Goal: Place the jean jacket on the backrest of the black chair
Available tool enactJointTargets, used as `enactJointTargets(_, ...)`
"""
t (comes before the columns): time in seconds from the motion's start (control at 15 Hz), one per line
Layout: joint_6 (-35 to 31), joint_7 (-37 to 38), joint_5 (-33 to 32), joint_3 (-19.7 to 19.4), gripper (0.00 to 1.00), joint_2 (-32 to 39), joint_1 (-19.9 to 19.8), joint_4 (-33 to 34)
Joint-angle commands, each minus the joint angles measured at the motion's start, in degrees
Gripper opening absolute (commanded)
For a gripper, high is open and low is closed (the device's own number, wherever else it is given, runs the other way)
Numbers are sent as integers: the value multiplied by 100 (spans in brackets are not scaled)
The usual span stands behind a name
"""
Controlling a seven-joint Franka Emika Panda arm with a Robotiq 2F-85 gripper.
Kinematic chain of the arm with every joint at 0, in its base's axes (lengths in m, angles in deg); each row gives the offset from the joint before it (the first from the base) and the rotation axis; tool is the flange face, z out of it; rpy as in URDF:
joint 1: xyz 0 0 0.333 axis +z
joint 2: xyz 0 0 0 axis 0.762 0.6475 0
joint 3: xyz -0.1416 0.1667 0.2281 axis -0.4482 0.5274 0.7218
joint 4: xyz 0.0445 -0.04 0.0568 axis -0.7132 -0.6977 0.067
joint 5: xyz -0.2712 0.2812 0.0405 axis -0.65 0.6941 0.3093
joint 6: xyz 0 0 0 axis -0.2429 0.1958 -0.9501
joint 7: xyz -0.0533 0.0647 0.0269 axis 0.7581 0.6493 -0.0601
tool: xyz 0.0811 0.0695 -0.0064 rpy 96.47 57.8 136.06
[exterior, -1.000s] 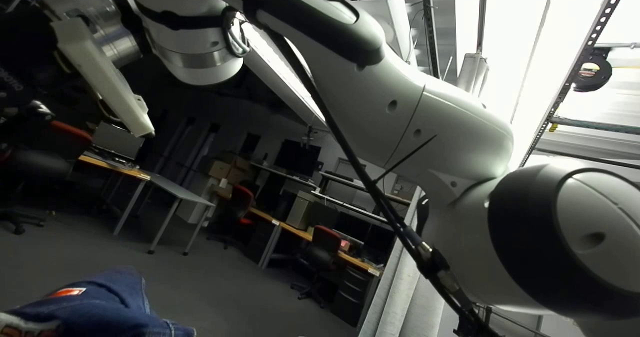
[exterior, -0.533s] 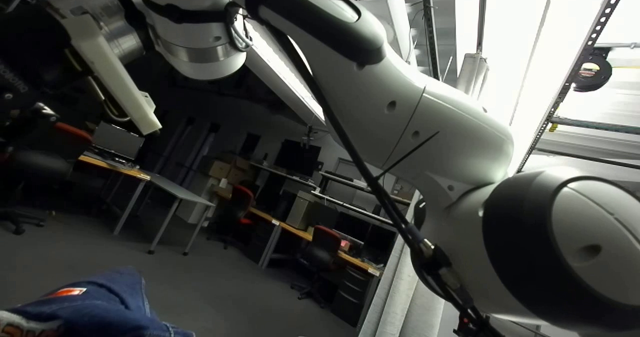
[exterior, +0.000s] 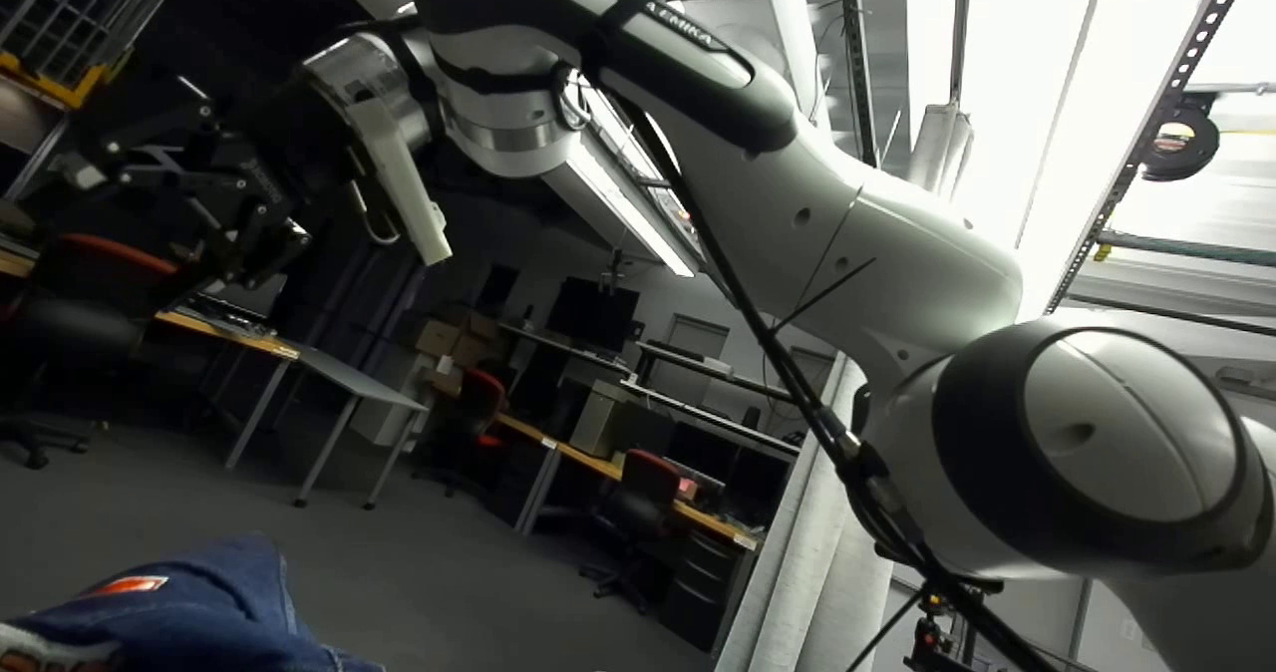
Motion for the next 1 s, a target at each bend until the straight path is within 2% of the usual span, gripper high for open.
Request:
enactJointTargets(0.0,0,0,0,1,100,12,11,-8)
enactJointTargets(0.27,-3,7,0,1,100,74,122,-23)
enactJointTargets(0.93,0,12,-53,-113,100,-106,-3,-158)
